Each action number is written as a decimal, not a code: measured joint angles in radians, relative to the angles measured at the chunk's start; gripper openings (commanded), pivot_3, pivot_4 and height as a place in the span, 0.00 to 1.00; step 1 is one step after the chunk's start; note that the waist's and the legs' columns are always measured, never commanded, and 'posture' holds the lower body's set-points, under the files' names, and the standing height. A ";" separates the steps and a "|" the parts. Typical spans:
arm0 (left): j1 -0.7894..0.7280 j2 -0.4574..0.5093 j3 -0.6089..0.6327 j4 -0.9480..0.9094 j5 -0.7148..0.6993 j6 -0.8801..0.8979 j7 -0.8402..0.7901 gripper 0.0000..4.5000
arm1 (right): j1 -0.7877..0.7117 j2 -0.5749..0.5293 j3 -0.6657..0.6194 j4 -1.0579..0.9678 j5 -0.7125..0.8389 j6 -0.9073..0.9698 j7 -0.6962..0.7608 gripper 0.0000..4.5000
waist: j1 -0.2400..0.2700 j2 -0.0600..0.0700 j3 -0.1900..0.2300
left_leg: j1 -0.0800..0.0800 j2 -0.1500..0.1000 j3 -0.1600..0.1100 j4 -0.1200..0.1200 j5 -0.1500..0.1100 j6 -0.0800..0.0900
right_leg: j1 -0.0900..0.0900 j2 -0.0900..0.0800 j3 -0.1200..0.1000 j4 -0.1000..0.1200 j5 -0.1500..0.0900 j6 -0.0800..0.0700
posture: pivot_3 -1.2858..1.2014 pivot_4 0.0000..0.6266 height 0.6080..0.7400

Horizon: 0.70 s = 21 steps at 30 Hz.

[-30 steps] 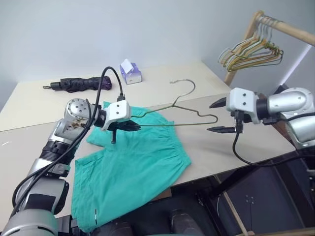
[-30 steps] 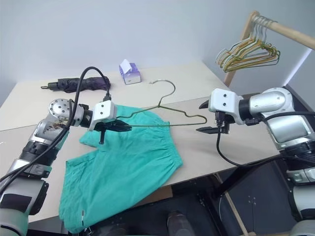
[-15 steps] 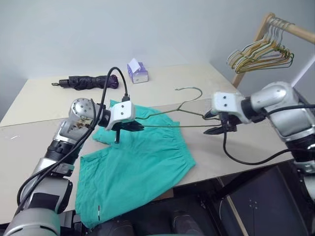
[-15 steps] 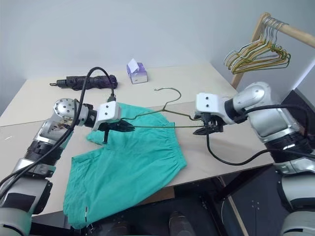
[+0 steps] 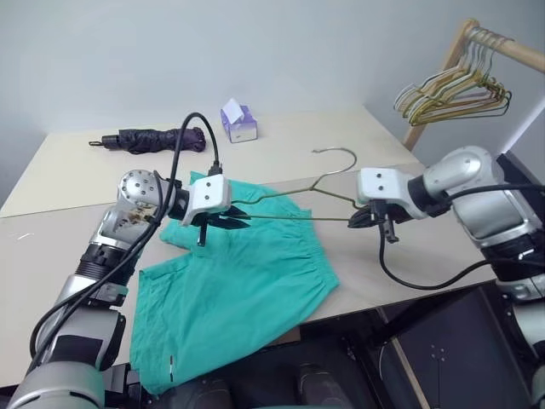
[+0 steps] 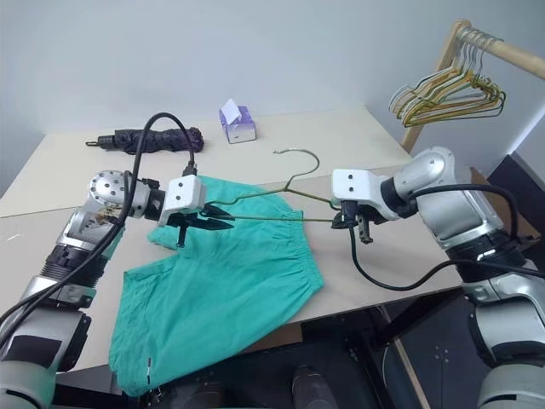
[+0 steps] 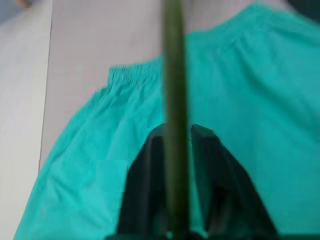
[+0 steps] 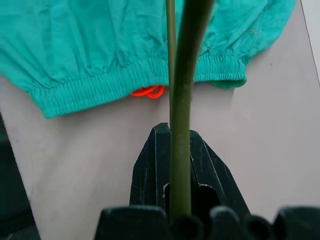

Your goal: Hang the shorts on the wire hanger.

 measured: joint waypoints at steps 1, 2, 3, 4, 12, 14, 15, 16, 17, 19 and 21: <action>-0.001 -0.004 0.010 0.018 -0.015 -0.014 -0.004 0.45 | 0.043 -0.022 -0.027 -0.027 0.025 0.025 0.006 0.00 | 0.003 0.000 0.000 | 0.000 0.000 0.000 0.000 0.000 0.000 | 0.001 0.000 0.000 0.000 0.000 0.000 | 0.48 0.00 1.00; -0.002 -0.004 0.023 0.042 -0.025 -0.019 -0.005 0.52 | 0.079 -0.043 -0.048 -0.044 0.045 0.049 0.011 0.00 | 0.005 0.000 0.000 | 0.000 0.000 0.000 0.000 0.000 0.000 | 0.001 0.000 -0.001 0.000 0.000 0.000 | 0.48 0.00 1.00; -0.001 -0.004 0.042 0.065 -0.031 -0.025 -0.003 0.59 | 0.119 -0.063 -0.076 -0.061 0.067 0.080 0.014 0.00 | 0.005 0.000 0.000 | 0.000 0.000 -0.001 0.001 0.000 0.000 | 0.001 0.000 -0.001 0.000 0.000 0.000 | 0.47 0.00 1.00; -0.001 0.000 0.061 0.090 -0.038 -0.026 -0.002 0.67 | 0.161 -0.084 -0.102 -0.070 0.089 0.115 0.015 0.00 | 0.004 0.000 0.000 | 0.000 0.000 0.000 0.001 0.000 0.000 | 0.001 0.000 -0.001 0.000 0.000 0.000 | 0.47 0.00 1.00; 0.111 0.020 0.238 -0.065 -0.242 0.130 0.013 0.99 | 0.461 -0.159 -0.253 0.008 0.263 0.376 0.016 0.00 | -0.006 0.001 -0.001 | 0.002 0.001 0.000 0.000 0.000 0.001 | 0.002 0.001 0.001 0.000 0.000 0.000 | 0.48 0.03 1.00; 0.161 0.021 0.258 -0.143 -0.297 0.182 0.015 0.99 | 0.478 -0.159 -0.262 0.051 0.299 0.440 0.019 0.00 | -0.006 0.001 -0.001 | 0.002 0.001 0.000 0.000 0.000 0.001 | 0.002 0.001 0.001 0.001 0.000 0.000 | 0.49 0.03 1.00; 0.183 0.023 0.266 -0.184 -0.325 0.203 0.012 0.99 | 0.481 -0.159 -0.263 0.076 0.308 0.468 0.022 0.00 | -0.005 0.001 -0.001 | 0.002 0.001 0.000 0.000 0.000 0.001 | 0.002 0.001 0.001 0.000 0.000 0.000 | 0.49 0.04 1.00; 0.202 0.028 0.274 -0.223 -0.349 0.224 0.010 0.99 | 0.481 -0.160 -0.261 0.099 0.321 0.489 0.030 0.00 | -0.004 0.001 -0.001 | 0.002 0.001 0.000 0.000 0.000 0.001 | 0.002 0.001 0.001 0.000 0.000 0.000 | 0.49 0.05 1.00; 0.220 0.040 0.279 -0.263 -0.371 0.243 0.009 0.99 | 0.481 -0.161 -0.254 0.126 0.328 0.505 0.040 0.00 | -0.002 0.001 -0.001 | 0.002 0.001 0.000 0.000 -0.001 0.001 | 0.003 0.001 0.001 0.000 0.000 0.001 | 0.49 0.05 1.00; 0.245 0.059 0.287 -0.318 -0.393 0.272 0.010 0.99 | 0.478 -0.163 -0.221 0.174 0.329 0.527 0.057 0.00 | 0.002 0.002 -0.001 | 0.002 0.001 0.000 0.000 -0.001 0.001 | 0.003 0.001 0.000 0.000 0.000 0.001 | 0.50 0.06 1.00; 0.270 0.071 0.298 -0.361 -0.411 0.295 0.019 0.99 | 0.459 -0.154 -0.178 0.217 0.328 0.537 0.070 0.00 | 0.006 0.002 0.000 | 0.004 0.001 0.001 0.000 -0.001 0.001 | 0.003 0.001 0.001 -0.001 -0.002 0.004 | 0.50 0.06 1.00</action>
